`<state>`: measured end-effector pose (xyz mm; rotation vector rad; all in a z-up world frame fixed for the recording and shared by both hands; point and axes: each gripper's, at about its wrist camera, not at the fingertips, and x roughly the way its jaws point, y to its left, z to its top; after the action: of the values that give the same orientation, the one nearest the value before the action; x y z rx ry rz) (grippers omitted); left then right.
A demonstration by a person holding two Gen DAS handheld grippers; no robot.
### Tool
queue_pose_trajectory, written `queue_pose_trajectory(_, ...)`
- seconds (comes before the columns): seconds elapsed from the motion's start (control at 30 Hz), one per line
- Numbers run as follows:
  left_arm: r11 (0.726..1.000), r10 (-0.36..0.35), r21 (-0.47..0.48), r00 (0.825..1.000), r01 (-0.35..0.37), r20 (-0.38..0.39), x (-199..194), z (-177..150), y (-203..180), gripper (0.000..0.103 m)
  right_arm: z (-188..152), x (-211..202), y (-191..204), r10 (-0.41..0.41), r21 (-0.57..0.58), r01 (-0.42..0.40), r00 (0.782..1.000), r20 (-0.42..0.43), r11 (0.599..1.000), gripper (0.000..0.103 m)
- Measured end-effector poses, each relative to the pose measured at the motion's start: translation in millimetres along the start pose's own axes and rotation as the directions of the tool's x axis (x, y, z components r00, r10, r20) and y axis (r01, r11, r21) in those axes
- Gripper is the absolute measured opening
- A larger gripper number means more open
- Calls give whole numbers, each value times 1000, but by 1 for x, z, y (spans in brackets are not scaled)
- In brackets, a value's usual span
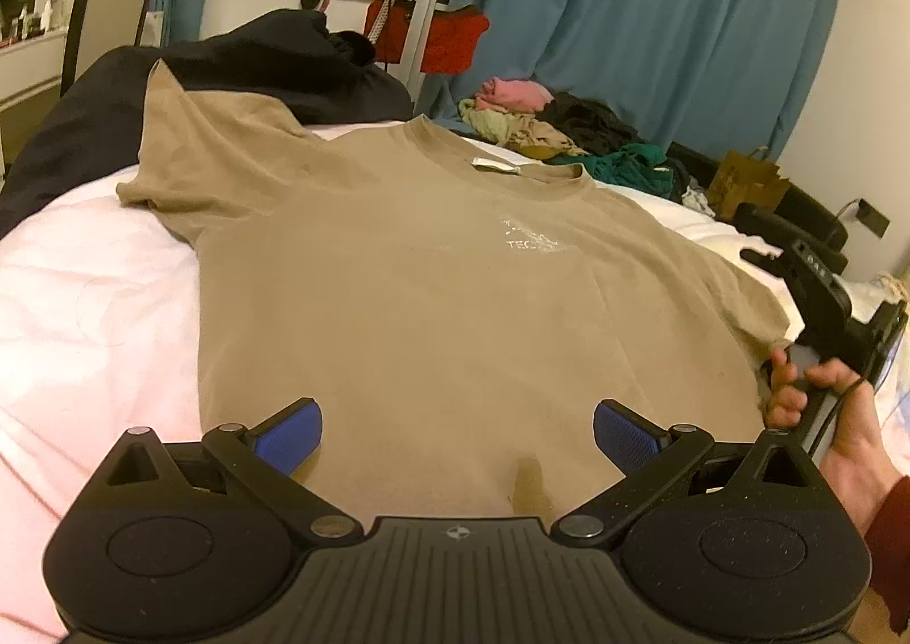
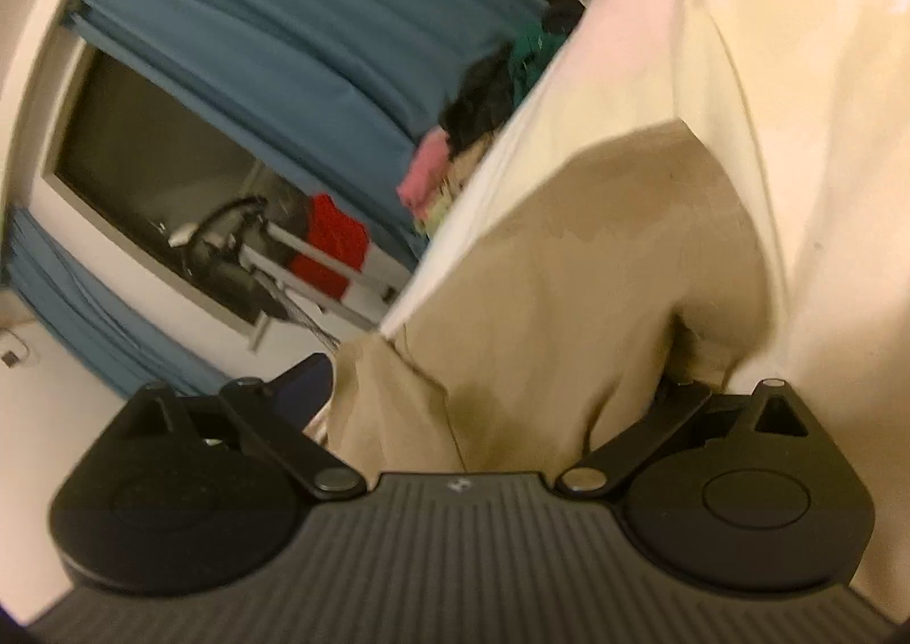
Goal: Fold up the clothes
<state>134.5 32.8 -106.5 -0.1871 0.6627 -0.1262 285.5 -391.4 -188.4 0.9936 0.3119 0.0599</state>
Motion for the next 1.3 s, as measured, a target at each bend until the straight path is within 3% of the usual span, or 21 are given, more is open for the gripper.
queue_pose_trajectory(0.13,1000,7,-2,1000,-7,0,7,1,1,103,9,18,-2,-43,-15,44,997,65,999,96)
queue_pose_trajectory(0.2,1000,10,-14,1000,-10,-4,10,2,1,103,13,30,-1,-79,-35,82,993,86,996,78)
queue_pose_trajectory(0.27,1000,12,-13,1000,-12,-6,11,3,1,103,21,49,11,-171,-92,177,983,72,980,68)
queue_pose_trajectory(0.33,1000,13,-10,1000,-13,-2,10,2,0,103,33,63,21,-251,-123,261,964,87,958,44)
queue_pose_trajectory(0.4,1000,9,-15,1000,-9,6,8,3,1,103,48,72,32,-321,-172,335,941,106,926,8)
queue_pose_trajectory(0.57,1000,5,-21,999,-4,37,-1,13,4,103,81,57,79,-351,-384,412,910,221,826,7)
queue_pose_trajectory(0.67,996,67,49,997,-68,30,0,17,3,103,90,48,116,-351,-511,443,896,270,737,7)
queue_pose_trajectory(0.73,994,95,61,995,-96,22,1,19,6,103,86,45,145,-345,-577,460,888,304,675,7)
queue_pose_trajectory(0.83,996,81,23,997,-81,4,-2,24,17,103,66,37,183,-327,-647,469,883,336,602,7)
queue_pose_trajectory(0.9,995,83,58,997,-82,-12,-4,30,20,103,49,31,207,-311,-686,468,883,350,558,7)
queue_pose_trajectory(1.03,993,86,79,996,-85,-6,-12,38,33,103,3,43,256,-278,-770,426,903,328,475,7)
queue_pose_trajectory(1.1,996,89,30,996,-89,-1,-15,42,47,103,-26,54,278,-258,-811,388,919,299,439,7)
queue_pose_trajectory(1.2,995,88,-47,996,-88,-5,-16,45,68,103,-74,73,299,-233,-856,292,950,208,426,7)
queue_pose_trajectory(1.3,989,83,-120,996,-85,-20,-14,47,86,103,-124,94,314,-231,-898,210,965,126,388,8)
